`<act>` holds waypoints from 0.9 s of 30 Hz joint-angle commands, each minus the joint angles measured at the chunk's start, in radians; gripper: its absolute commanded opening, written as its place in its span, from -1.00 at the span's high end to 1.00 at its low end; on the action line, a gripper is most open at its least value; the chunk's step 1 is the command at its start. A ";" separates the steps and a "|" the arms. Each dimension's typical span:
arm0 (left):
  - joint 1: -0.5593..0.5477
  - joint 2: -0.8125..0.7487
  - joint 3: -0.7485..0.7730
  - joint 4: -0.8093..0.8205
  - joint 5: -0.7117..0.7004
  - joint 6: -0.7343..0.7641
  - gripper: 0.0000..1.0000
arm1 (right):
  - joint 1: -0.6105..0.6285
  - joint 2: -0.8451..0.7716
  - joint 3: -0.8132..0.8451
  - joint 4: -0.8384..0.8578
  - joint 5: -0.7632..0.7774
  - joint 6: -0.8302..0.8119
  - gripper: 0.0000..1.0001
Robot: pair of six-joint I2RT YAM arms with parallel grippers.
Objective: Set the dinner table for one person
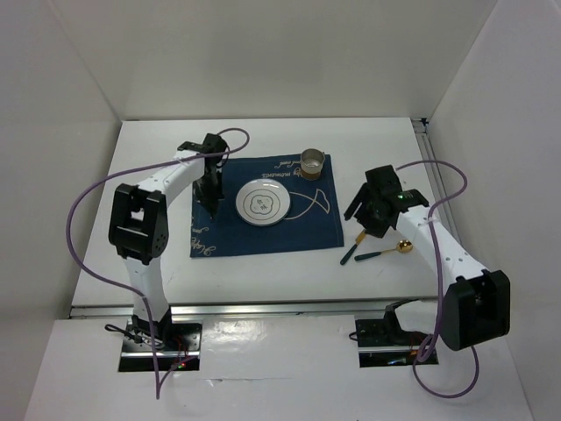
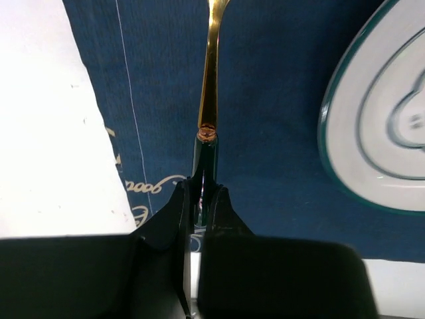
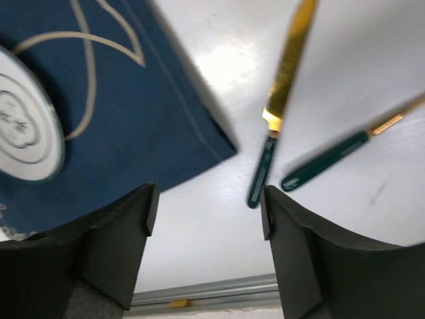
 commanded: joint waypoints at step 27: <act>-0.028 -0.115 -0.001 -0.105 -0.015 -0.029 -0.69 | 0.016 0.024 -0.257 0.117 -0.108 0.122 -0.17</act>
